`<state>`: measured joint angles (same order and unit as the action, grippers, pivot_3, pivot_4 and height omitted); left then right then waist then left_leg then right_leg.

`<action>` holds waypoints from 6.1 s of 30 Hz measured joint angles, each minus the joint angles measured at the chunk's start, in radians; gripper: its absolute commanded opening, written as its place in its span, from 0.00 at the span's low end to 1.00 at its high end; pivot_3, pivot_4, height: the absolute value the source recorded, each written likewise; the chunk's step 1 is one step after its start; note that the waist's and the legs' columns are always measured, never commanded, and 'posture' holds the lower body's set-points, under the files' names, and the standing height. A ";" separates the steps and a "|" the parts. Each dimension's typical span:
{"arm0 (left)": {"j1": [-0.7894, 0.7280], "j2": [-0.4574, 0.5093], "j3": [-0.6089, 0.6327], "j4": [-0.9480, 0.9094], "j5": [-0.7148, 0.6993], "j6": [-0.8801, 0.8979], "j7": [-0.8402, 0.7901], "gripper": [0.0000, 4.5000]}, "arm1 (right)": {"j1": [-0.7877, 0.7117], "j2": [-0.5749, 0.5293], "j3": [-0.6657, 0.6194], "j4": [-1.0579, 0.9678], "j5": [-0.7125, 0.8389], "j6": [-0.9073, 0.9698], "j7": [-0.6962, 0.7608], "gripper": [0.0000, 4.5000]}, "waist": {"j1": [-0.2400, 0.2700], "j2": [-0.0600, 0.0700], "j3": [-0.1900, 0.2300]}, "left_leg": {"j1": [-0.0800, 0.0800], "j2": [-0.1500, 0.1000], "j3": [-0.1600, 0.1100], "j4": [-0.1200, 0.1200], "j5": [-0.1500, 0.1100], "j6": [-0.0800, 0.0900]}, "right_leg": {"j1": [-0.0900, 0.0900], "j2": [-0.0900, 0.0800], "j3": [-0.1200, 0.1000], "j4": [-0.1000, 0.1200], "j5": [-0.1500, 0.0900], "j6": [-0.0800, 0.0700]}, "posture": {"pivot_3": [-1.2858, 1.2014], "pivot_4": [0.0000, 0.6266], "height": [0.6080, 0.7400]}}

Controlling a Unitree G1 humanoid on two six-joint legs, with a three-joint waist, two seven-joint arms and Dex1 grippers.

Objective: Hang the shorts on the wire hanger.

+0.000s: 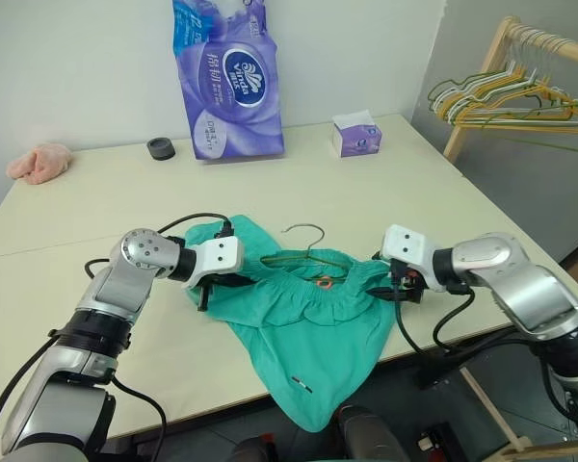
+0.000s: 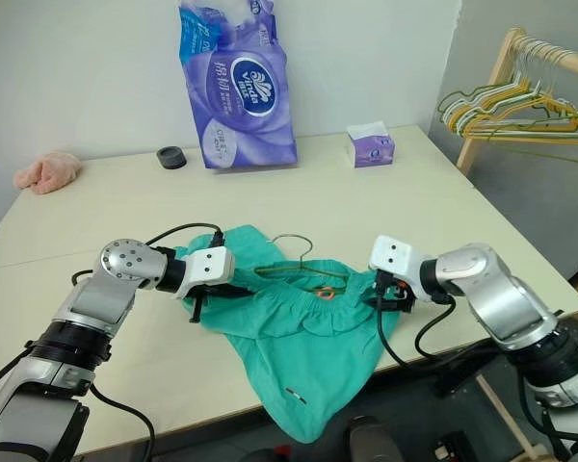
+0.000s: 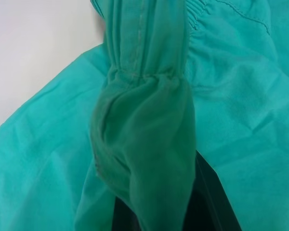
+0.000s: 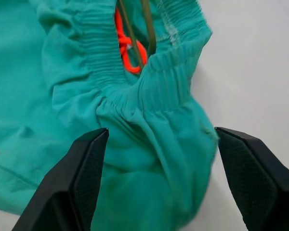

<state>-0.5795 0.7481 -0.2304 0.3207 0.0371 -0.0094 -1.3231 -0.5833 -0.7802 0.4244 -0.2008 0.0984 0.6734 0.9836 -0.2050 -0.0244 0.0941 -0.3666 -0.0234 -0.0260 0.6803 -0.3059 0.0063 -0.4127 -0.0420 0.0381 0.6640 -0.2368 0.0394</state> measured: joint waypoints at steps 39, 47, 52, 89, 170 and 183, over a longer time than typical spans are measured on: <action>0.012 0.088 0.178 0.091 -0.259 0.288 -0.082 0.86 | -0.004 0.140 -0.022 0.067 -0.060 -0.011 0.040 0.00 | -0.015 0.000 -0.001 | 0.000 0.000 -0.002 0.000 0.000 0.000 | 0.000 -0.001 -0.001 0.000 0.000 0.000 | 0.42 0.06 1.00; -0.079 -0.025 0.163 0.291 -0.173 0.168 0.052 0.82 | 0.002 0.108 -0.032 0.005 -0.036 -0.009 0.051 0.00 | -0.007 -0.001 -0.003 | 0.000 -0.001 -0.003 0.000 0.000 0.000 | 0.000 -0.002 -0.002 0.000 0.000 0.000 | 0.42 0.05 1.00; -0.122 -0.104 0.161 0.382 -0.170 0.132 0.109 0.54 | 0.018 0.082 -0.044 -0.040 -0.027 0.006 0.057 0.00 | -0.011 -0.001 -0.004 | -0.001 -0.001 -0.003 0.000 0.000 0.000 | 0.000 -0.002 -0.002 0.000 0.000 0.000 | 0.41 0.06 1.00; -0.019 -0.077 0.268 0.149 -0.247 0.204 0.281 0.57 | 0.143 0.018 -0.262 -0.237 0.240 0.260 -0.056 0.00 | -0.017 0.001 -0.005 | -0.001 -0.001 -0.003 -0.001 0.000 0.000 | -0.001 -0.003 -0.002 0.000 0.000 0.000 | 0.40 0.08 1.00; -0.593 -0.787 -0.017 -0.025 -0.349 0.378 0.351 1.00 | -0.498 -0.284 -1.016 0.623 0.112 0.755 -0.819 0.99 | -0.213 0.030 0.053 | 0.005 -0.006 0.034 -0.004 -0.014 0.021 | 0.008 0.003 0.034 -0.019 -0.005 0.029 | 0.33 0.20 1.00; -0.405 -0.612 0.025 -0.012 -0.221 0.384 0.533 1.00 | -0.199 -0.095 -0.769 -0.005 0.173 0.292 -0.642 0.99 | -0.251 0.030 0.049 | 0.005 -0.004 0.031 -0.002 -0.014 0.021 | 0.008 0.004 0.032 -0.017 -0.003 0.028 | 0.36 0.18 1.00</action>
<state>-0.9850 0.1358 -0.2055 0.3084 -0.1843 0.3744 -0.7904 -0.7820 -0.8750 -0.3443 -0.2057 0.2719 0.9654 0.3412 -0.4559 0.0060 0.1428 -0.3619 -0.0269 0.0050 0.6785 -0.3203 0.0272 -0.4048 -0.0382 0.0700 0.6474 -0.2400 0.0672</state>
